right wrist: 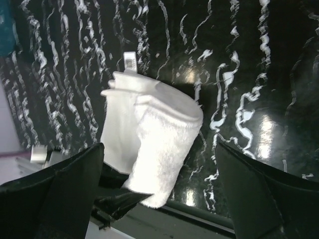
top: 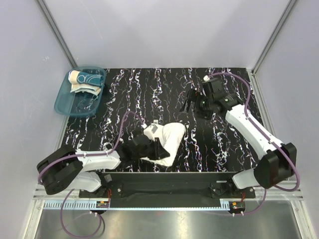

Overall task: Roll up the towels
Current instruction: Roll the towel

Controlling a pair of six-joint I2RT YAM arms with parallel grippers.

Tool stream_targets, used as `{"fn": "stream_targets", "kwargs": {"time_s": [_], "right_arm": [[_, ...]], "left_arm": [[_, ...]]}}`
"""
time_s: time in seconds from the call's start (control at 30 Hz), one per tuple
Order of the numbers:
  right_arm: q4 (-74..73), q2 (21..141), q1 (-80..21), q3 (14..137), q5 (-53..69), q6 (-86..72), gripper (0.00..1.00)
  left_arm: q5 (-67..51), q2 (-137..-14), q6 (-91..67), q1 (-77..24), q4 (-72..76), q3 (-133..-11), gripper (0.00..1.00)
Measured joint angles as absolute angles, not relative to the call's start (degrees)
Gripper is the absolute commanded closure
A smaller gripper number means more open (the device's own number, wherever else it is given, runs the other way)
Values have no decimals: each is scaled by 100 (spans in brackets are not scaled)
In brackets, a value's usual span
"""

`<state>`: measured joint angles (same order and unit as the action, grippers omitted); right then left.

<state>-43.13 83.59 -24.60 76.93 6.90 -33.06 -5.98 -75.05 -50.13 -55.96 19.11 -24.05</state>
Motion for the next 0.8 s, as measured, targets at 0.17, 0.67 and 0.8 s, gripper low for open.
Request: {"fn": "stream_targets", "kwargs": {"time_s": [0.17, 0.67, 0.8], "right_arm": [[-3301, 7874, -2460, 6309, 1516, -3492, 1], [106, 8007, -2724, 3905, 3052, -4270, 0], [849, 8407, -3076, 3817, 3118, -4362, 2]], "left_arm": [[-1048, -7443, -5695, -5251, 2648, -1931, 100], [-1680, -8060, -7776, -4606, 5234, -679, 100], [-1739, -8322, -7975, -4567, 5712, -578, 100]]}}
